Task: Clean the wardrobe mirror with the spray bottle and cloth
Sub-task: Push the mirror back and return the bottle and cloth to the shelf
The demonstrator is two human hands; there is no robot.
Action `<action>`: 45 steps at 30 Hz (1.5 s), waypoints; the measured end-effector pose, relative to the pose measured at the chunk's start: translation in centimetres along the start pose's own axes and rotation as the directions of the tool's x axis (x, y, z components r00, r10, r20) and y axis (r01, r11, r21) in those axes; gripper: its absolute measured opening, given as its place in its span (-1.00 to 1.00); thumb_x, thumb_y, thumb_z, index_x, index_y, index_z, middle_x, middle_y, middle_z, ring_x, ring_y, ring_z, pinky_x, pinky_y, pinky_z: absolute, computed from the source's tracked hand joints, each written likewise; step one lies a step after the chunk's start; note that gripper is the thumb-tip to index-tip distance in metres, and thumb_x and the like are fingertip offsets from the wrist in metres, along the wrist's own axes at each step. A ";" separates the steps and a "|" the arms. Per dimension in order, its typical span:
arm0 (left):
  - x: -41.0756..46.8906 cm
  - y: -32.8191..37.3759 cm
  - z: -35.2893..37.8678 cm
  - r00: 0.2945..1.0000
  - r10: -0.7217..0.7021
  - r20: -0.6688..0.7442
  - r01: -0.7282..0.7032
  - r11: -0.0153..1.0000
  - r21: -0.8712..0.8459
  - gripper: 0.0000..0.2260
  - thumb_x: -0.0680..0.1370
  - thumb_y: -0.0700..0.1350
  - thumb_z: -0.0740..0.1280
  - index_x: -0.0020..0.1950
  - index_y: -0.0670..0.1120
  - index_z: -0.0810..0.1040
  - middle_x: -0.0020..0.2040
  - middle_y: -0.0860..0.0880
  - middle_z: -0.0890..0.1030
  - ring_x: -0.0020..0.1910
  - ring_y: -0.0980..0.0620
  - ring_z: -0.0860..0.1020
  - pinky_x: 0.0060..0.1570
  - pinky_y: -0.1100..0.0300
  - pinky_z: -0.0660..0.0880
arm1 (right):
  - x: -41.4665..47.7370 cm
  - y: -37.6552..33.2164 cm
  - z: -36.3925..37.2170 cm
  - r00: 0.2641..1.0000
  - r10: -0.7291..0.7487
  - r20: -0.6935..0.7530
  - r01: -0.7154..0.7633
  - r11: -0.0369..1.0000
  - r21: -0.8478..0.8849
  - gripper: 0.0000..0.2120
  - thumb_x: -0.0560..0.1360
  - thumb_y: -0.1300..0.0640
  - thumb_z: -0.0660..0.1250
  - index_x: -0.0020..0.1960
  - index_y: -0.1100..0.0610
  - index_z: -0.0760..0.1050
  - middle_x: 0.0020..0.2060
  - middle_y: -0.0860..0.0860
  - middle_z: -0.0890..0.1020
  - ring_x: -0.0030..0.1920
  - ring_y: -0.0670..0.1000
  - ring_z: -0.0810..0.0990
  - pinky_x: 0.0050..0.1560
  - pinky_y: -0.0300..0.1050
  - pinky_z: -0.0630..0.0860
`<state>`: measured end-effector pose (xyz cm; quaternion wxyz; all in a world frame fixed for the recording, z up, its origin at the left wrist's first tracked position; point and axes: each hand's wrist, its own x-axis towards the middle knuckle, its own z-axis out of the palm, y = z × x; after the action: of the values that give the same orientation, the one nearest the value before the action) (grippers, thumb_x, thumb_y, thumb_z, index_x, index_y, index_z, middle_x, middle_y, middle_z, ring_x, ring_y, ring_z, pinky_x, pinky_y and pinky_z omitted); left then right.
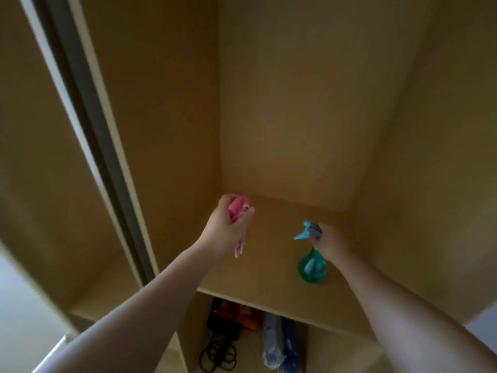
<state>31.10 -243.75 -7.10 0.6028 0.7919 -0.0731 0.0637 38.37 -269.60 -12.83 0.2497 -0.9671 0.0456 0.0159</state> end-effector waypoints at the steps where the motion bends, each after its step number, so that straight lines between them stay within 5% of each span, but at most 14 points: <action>1: -0.7 0.1 -0.1 0.999 -0.004 -0.038 0.005 1.000 0.009 -0.84 0.55 0.04 0.32 0.04 0.20 0.35 -0.30 -0.02 0.65 -0.44 -0.24 0.57 -0.54 0.00 0.54 | 0.1 -0.1 -0.1 1.000 -0.012 -0.008 0.012 0.999 0.030 -0.80 0.58 0.15 0.27 0.13 0.26 0.47 -0.12 0.15 0.56 -0.09 0.16 0.56 -0.23 -0.13 0.32; 3: -2.3 0.1 -0.4 0.996 -0.018 -0.085 0.020 0.999 0.027 -0.82 0.54 0.05 0.33 0.03 0.24 0.34 -0.18 0.19 0.64 -0.34 -0.19 0.60 -0.48 0.01 0.57 | 0.0 -0.4 -0.4 0.999 -0.031 -0.009 0.032 0.999 0.041 -0.91 0.56 0.19 0.31 -0.02 0.22 0.48 -0.28 0.06 0.49 -0.19 0.11 0.53 -0.31 -0.14 0.29; 7: -5.2 0.4 -1.8 0.986 -0.065 -0.155 0.071 0.997 0.034 -0.77 0.52 0.07 0.33 0.10 0.20 0.35 -0.17 0.22 0.63 -0.38 -0.08 0.62 -0.44 0.06 0.60 | -1.6 -2.0 -0.9 0.990 -0.141 -0.026 0.142 0.989 0.039 -0.92 0.55 0.20 0.32 -0.11 0.12 0.44 -0.34 0.00 0.45 -0.34 -0.05 0.43 -0.41 -0.18 0.23; 13: -9.0 1.3 -4.8 0.971 0.007 -0.238 0.005 0.999 0.050 -0.79 0.52 0.05 0.35 0.08 0.23 0.38 -0.18 0.09 0.63 -0.35 -0.02 0.62 -0.40 0.16 0.59 | -5.9 -6.5 -2.8 0.914 -0.374 -0.157 0.392 0.913 0.113 -0.85 0.51 0.10 0.37 0.05 -0.07 0.49 -0.17 -0.10 0.57 -0.14 0.01 0.57 -0.15 -0.04 0.51; 22: -15.7 1.8 -14.8 0.947 0.076 -0.312 -0.065 0.997 0.043 -0.79 0.51 0.04 0.38 0.09 0.20 0.42 -0.08 0.00 0.60 -0.20 0.08 0.63 -0.26 0.19 0.61 | -15.1 -17.2 -1.4 0.754 -0.579 -0.310 0.653 0.709 0.265 -0.63 0.50 0.22 0.40 0.29 0.16 0.50 0.11 0.05 0.61 0.13 0.03 0.58 0.17 0.03 0.54; 25: -18.6 1.5 -19.3 0.939 0.093 -0.331 -0.075 0.995 0.065 -0.79 0.49 0.07 0.39 0.07 0.23 0.42 -0.11 0.03 0.60 -0.20 0.08 0.63 -0.26 0.15 0.63 | -18.7 -21.4 0.3 0.719 -0.611 -0.331 0.692 0.675 0.256 -0.64 0.49 0.24 0.40 0.28 0.17 0.51 0.10 0.06 0.61 0.11 0.04 0.58 0.16 0.04 0.54; 30: -23.3 0.4 -27.0 0.924 0.129 -0.360 -0.095 0.989 0.111 -0.76 0.48 0.07 0.39 0.08 0.20 0.40 -0.11 0.04 0.59 -0.21 0.13 0.62 -0.35 0.32 0.54 | -24.0 -27.5 3.6 0.678 -0.638 -0.365 0.731 0.639 0.241 -0.63 0.48 0.25 0.42 0.28 0.16 0.51 0.10 0.01 0.61 0.11 -0.03 0.57 0.11 -0.25 0.48; 45: -23.0 -6.6 -38.9 0.936 0.076 -0.342 -0.022 0.987 0.158 -0.71 0.51 -0.01 0.38 0.18 0.05 0.40 -0.08 0.02 0.57 -0.19 0.14 0.61 -0.29 0.28 0.57 | -26.4 -37.6 13.9 0.680 -0.658 -0.323 0.732 0.635 0.249 -0.72 0.46 0.23 0.44 0.17 0.13 0.57 -0.07 -0.06 0.62 -0.03 -0.06 0.60 0.00 -0.24 0.54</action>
<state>9.31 -203.67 -7.38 0.5424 0.8098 0.0199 0.2228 15.57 -228.01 -5.48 0.4019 -0.8426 -0.3048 -0.1886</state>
